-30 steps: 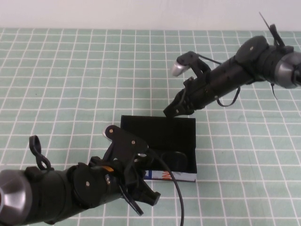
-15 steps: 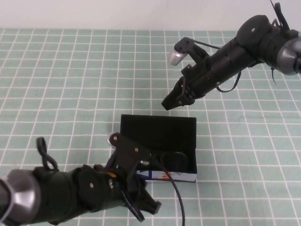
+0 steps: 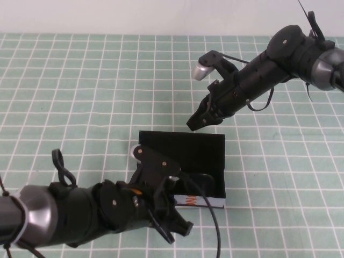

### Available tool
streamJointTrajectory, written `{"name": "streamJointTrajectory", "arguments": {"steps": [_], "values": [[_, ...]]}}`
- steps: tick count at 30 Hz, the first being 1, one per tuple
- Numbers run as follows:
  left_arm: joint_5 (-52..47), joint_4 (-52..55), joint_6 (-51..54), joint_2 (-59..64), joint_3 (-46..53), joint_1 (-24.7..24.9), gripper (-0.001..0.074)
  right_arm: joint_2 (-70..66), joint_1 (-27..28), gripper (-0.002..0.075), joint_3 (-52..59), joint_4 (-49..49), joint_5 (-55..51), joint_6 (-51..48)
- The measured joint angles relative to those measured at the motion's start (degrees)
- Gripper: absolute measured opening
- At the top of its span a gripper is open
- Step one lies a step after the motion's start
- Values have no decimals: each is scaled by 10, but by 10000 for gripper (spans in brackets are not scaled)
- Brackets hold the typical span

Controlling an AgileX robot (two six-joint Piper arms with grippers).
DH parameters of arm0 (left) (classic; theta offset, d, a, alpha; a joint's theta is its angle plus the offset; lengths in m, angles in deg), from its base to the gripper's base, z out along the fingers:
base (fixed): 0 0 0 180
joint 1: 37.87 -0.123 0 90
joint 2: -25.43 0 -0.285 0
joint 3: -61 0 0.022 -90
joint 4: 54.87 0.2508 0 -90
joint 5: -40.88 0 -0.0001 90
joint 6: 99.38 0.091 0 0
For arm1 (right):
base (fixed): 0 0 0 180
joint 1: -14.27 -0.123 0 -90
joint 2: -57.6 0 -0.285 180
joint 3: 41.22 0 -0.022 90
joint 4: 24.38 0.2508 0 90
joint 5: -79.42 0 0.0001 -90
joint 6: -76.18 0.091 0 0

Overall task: Return glasses to glasses case
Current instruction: Close the glasses case

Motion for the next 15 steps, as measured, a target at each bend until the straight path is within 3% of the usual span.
{"name": "streamJointTrajectory", "arguments": {"steps": [15], "values": [[-1, 0, 0, 22, -9, 0, -2, 0, 0, -11, 0, 3, -48, 0]]}}
